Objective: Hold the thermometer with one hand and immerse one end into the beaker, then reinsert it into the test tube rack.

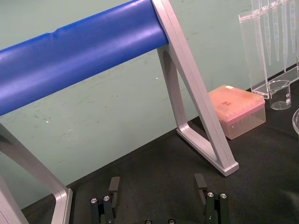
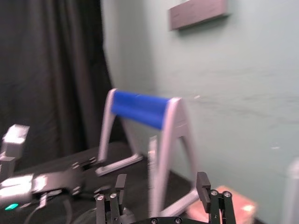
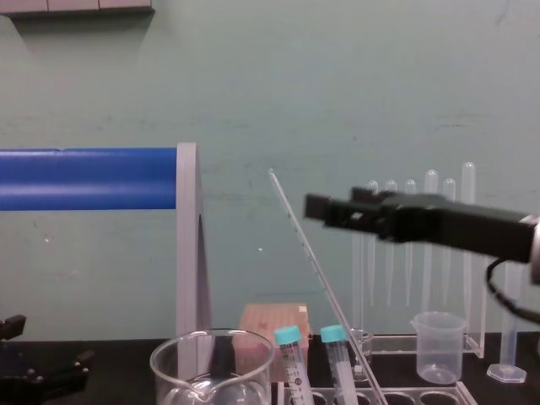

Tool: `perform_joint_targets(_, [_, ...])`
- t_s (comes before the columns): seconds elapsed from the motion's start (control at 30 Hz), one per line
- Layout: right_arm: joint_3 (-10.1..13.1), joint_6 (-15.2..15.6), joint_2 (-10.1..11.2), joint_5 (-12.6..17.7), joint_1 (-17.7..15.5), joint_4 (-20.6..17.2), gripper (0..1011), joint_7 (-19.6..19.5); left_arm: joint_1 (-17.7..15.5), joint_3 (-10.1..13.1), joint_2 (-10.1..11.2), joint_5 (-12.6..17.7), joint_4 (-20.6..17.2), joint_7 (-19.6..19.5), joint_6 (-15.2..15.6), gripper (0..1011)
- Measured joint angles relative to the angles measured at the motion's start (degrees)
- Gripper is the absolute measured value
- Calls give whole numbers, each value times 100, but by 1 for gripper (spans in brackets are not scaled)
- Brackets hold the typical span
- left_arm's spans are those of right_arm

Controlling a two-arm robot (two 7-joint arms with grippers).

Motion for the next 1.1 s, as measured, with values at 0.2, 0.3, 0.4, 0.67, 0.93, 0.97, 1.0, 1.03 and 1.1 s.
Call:
perform_joint_targets(0.2, [576,17,138,-114,-278,-146,1003,-898,0,0,0,0,0,0,0,1008])
perform_joint_targets(0.3, [774,252,205,-487,-462,-102,1003,-1722,0,0,0,0,0,0,0,1008])
perform_joint_targets(0.4, [815,523,223,-802,-580,34,1003,-2287,0,0,0,0,0,0,0,1008])
perform_joint_targets(0.67, [783,1108,84,-1179,-748,512,1003,-2871,0,0,0,0,0,0,0,1008])
perform_joint_targets(0.93, [776,1114,84,-1181,-747,509,1003,-2872,0,0,0,0,0,0,0,1008])
perform_joint_targets(0.97, [776,1113,86,-1180,-747,506,1003,-2872,0,0,0,0,0,0,0,1008])
perform_joint_targets(1.0, [776,1111,87,-1179,-746,505,1003,-2872,0,0,0,0,0,0,0,1008])
perform_joint_targets(1.03, [776,1109,87,-1178,-745,502,1003,-2871,0,0,0,0,0,0,0,1008])
perform_joint_targets(1.1, [776,1105,90,-1171,-744,498,1003,-2869,0,0,0,0,0,0,0,1008])
